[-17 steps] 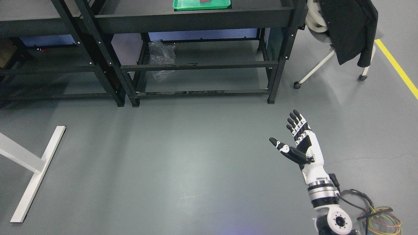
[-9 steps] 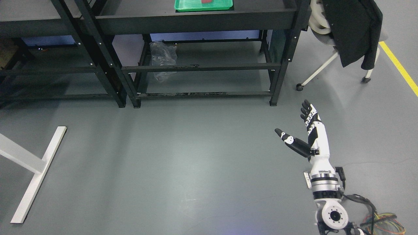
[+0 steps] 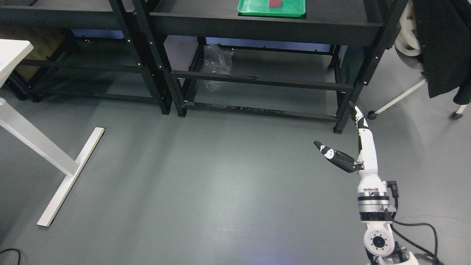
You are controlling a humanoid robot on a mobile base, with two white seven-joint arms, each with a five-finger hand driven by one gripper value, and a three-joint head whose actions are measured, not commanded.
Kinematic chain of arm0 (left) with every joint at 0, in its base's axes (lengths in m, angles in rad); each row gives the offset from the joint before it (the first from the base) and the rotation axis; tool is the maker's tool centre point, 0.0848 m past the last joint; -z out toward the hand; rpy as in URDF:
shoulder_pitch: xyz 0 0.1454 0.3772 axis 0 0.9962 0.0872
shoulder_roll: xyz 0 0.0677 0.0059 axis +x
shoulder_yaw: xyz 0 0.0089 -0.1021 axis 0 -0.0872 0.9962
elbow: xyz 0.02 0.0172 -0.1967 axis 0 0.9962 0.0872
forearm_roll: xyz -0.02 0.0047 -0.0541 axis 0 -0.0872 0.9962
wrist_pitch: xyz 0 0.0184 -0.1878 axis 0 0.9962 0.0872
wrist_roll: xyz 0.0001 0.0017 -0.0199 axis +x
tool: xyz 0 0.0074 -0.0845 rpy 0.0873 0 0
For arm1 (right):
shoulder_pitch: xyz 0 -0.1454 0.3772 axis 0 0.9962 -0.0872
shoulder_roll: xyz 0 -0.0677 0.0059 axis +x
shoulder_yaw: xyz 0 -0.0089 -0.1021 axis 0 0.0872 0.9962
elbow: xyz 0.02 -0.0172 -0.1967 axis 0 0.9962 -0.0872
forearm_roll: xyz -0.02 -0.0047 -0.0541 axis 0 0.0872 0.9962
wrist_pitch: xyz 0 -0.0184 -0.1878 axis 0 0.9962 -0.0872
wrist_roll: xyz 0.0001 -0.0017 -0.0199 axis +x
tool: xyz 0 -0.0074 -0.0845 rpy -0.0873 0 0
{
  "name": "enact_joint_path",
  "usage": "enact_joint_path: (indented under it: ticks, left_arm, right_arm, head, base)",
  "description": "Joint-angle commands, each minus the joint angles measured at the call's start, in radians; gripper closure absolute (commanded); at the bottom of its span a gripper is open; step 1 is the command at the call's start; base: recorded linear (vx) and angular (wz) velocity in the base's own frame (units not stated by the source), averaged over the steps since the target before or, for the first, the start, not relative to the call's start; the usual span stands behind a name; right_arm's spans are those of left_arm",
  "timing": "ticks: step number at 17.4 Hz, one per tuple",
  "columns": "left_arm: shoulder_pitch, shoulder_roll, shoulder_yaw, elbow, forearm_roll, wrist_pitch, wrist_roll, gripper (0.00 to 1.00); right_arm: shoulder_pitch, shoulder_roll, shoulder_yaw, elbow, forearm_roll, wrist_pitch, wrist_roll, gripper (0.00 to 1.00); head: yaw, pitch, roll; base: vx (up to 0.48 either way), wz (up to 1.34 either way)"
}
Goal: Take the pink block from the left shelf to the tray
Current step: 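Move the right hand over the green tray toward the pink cube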
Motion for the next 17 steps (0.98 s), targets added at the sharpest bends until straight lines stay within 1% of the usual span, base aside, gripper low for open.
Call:
enact_joint_path:
  ticks: [1, 3, 4, 5, 8, 10, 11, 12, 13, 15, 17]
  left_arm:
    - [0.02, 0.017, 0.0, -0.017, 0.0, 0.0, 0.0, 0.0]
    - [0.02, 0.017, 0.0, -0.017, 0.0, 0.0, 0.0, 0.0]
    - [0.02, 0.017, 0.0, -0.017, 0.0, 0.0, 0.0, 0.0]
    - [0.02, 0.017, 0.0, -0.017, 0.0, 0.0, 0.0, 0.0]
    - [0.02, 0.017, 0.0, -0.017, 0.0, 0.0, 0.0, 0.0]
    - [0.02, 0.017, 0.0, -0.017, 0.0, 0.0, 0.0, 0.0]
    - [0.02, 0.017, 0.0, -0.017, 0.0, 0.0, 0.0, 0.0]
    - [0.02, 0.017, 0.0, -0.017, 0.0, 0.0, 0.0, 0.0]
    - [0.02, 0.017, 0.0, -0.017, 0.0, 0.0, 0.0, 0.0]
    - [0.02, 0.017, 0.0, -0.017, 0.0, 0.0, 0.0, 0.0]
    - [0.02, 0.017, 0.0, -0.017, 0.0, 0.0, 0.0, 0.0]
  right_arm:
    - [-0.012, -0.084, 0.009, 0.0, 0.908, 0.019, 0.009, 0.01]
    - [-0.015, -0.119, 0.03, 0.003, 1.064, 0.072, 0.011, 0.01]
    - [-0.015, -0.133, 0.064, 0.005, 1.143, 0.129, 0.006, 0.01]
    - [-0.015, -0.133, 0.079, 0.009, 1.148, 0.149, -0.006, 0.01]
    - [-0.015, -0.103, 0.108, 0.02, 1.15, 0.156, -0.094, 0.01]
    - [-0.021, -0.068, 0.119, 0.078, 1.147, 0.166, -0.095, 0.01]
    - [-0.037, -0.045, 0.11, 0.098, 1.14, 0.213, -0.094, 0.01]
    - [-0.06, -0.005, 0.108, 0.104, 1.121, 0.314, -0.092, 0.01]
    - [-0.074, 0.049, 0.108, 0.104, 1.066, 0.406, -0.091, 0.01]
    - [-0.076, 0.049, 0.113, 0.103, 1.015, 0.423, -0.092, 0.01]
    - [-0.074, 0.049, 0.119, 0.104, 1.019, 0.423, -0.092, 0.01]
  head:
    - [0.0, 0.0, 0.0]
    - [0.0, 0.0, 0.0]
    - [0.0, 0.0, 0.0]
    - [0.0, 0.0, 0.0]
    - [0.0, 0.0, 0.0]
    - [0.0, 0.0, 0.0]
    - [0.0, 0.0, 0.0]
    - [0.0, 0.0, 0.0]
    - [0.0, 0.0, 0.0]
    - [0.0, 0.0, 0.0]
    - [0.0, 0.0, 0.0]
  base:
    - [0.117, 0.27]
    - [0.123, 0.26]
    - [0.131, 0.19]
    - [0.131, 0.19]
    - [0.164, 0.14]
    - [0.212, 0.08]
    - [0.229, 0.05]
    - [0.229, 0.05]
    - [0.212, 0.02]
    - [0.226, 0.01]
    - [0.241, 0.0]
